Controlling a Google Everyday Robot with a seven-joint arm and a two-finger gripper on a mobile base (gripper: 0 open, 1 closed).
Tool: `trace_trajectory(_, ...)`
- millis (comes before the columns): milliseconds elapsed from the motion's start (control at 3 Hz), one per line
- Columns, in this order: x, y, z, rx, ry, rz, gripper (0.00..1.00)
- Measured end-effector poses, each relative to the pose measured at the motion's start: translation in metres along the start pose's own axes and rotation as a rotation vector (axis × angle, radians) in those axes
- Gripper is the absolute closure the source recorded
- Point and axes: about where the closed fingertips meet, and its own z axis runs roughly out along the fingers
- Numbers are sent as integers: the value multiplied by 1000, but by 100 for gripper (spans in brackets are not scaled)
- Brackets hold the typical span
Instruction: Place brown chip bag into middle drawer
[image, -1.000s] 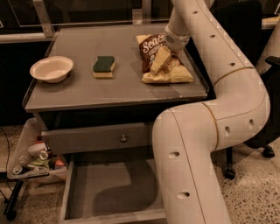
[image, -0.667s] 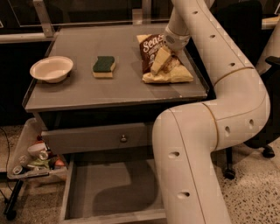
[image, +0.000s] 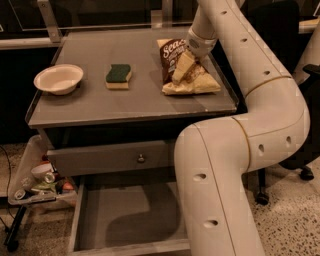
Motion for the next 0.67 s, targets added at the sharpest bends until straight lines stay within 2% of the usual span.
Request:
trace_trajectory(333,-6,9,-32,-10,-50,-44,100)
trace_trajectory(667,21,9,-81,-4,-71,-53,100)
